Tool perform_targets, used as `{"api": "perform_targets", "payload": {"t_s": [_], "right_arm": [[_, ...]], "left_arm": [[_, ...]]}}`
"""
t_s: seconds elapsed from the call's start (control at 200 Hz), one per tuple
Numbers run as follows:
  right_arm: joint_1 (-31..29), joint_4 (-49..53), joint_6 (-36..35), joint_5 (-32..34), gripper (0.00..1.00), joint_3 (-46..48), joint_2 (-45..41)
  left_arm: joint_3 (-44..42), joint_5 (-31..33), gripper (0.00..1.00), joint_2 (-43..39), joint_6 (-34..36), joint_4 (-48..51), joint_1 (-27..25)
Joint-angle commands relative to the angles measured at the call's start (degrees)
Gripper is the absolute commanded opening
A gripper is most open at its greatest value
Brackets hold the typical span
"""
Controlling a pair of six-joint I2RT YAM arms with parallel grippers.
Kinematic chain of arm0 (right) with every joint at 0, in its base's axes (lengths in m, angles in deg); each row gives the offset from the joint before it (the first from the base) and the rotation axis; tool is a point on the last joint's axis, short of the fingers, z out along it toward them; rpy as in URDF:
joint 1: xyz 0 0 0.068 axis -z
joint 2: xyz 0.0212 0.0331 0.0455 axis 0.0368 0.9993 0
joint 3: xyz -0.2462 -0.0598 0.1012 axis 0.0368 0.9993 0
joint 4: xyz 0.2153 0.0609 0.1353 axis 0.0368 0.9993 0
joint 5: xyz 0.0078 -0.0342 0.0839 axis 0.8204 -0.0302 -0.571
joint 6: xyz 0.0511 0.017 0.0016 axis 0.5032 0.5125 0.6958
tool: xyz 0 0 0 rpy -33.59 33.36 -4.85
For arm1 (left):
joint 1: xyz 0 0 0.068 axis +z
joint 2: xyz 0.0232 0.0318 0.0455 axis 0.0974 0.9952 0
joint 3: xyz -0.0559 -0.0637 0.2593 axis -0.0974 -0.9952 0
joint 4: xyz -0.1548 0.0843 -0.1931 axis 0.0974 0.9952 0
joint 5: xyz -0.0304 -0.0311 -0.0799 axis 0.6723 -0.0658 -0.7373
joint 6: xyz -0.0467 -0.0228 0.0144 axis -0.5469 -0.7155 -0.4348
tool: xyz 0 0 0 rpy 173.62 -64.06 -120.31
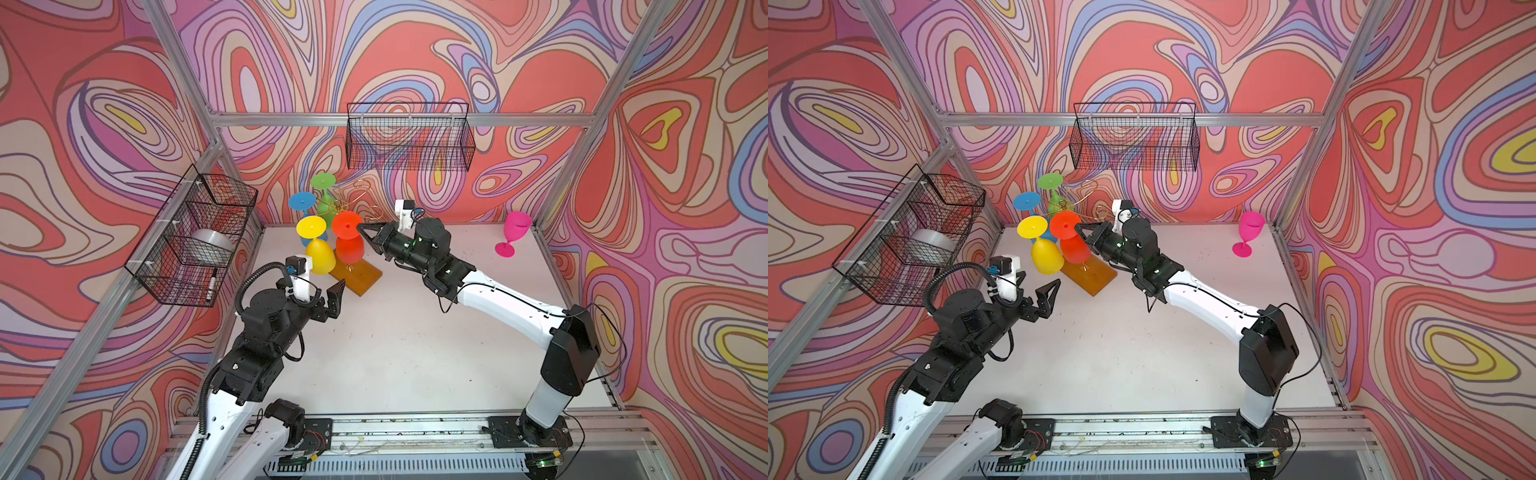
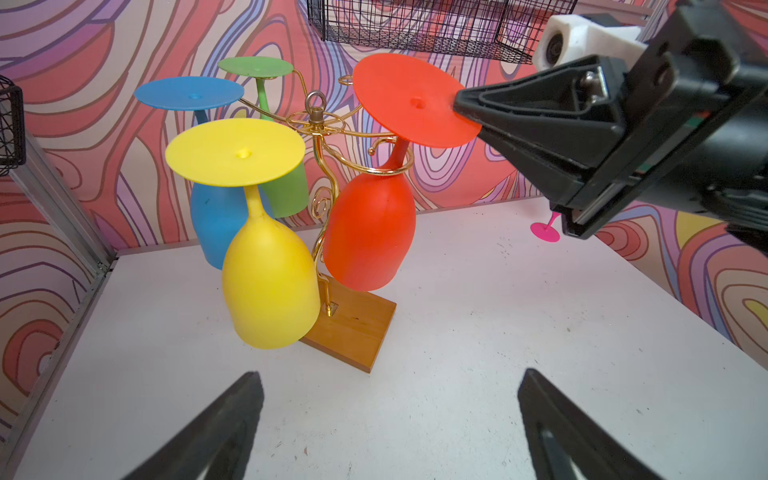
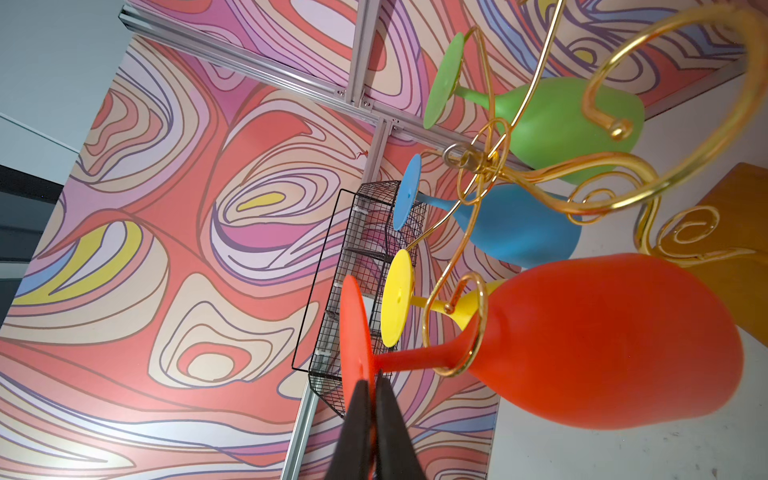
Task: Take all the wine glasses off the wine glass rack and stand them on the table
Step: 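Slide the red glass off its rack hook with the right gripper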
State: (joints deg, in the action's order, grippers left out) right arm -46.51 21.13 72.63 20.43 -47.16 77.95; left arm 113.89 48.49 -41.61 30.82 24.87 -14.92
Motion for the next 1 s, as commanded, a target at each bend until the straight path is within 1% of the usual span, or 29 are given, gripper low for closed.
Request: {"api": "perform_targets", "payload": {"t_s": [0.0, 0.31, 0.506, 0.992], "right_arm": [[-0.9, 0.3, -0.4, -0.7, 0.00, -2.9, 2.3], [-1.6, 2.0, -0.1, -1.5, 0.00, -8.0, 6.7], [-1.6, 2.7, -0.5, -0.5, 0.00, -10.8, 8.7], [-1.5, 5.5, -0.2, 4.8, 0.00, -15.8, 11.3]], "left_arm": [[0.2, -0.4, 0.96, -0.5, -0.2, 0.8, 0.4], [0.1, -0.6, 0.96, -0.7, -0.2, 0.9, 0.3], [0.1, -0.8, 0.96, -0.8, -0.2, 0.9, 0.4], [0.0, -0.9, 0.96, -1.0, -0.2, 1.0, 0.4]]}}
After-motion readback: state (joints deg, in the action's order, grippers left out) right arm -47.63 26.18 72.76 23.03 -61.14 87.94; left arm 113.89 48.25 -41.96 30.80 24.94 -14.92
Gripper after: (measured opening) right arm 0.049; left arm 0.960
